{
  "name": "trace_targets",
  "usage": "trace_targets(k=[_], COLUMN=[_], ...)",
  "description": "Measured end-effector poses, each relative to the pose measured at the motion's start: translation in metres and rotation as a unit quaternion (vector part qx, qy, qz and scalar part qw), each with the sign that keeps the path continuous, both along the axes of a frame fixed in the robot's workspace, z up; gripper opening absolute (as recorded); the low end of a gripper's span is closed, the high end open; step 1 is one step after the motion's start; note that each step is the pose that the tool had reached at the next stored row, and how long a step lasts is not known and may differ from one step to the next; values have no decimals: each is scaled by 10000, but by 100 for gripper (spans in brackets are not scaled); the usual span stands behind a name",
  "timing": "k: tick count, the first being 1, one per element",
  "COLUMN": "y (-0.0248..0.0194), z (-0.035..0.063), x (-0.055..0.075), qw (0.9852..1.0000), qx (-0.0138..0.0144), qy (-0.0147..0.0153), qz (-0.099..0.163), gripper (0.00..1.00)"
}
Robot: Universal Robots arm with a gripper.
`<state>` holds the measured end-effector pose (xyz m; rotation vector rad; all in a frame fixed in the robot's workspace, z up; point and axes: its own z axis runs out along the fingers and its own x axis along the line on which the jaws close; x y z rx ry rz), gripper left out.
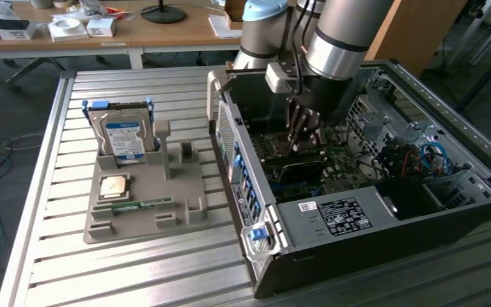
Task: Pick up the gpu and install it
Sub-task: 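Press down on the gpu until it lock into place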
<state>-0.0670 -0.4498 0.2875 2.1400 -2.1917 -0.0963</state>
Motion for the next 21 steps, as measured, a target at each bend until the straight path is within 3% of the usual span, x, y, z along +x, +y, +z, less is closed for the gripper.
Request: trace_targets(k=[9,10,15,16,21], y=[0,0,0,0,2], z=[-1,0,-2,-2,-1], x=[73,73,62,56,33], qw=[10000,10000,9993,9992,9992], qx=[2,1,1,1,0], qy=[-9,-41,-364,-397,-400], qz=[8,8,18,18,19], gripper=[11,11,11,11,11])
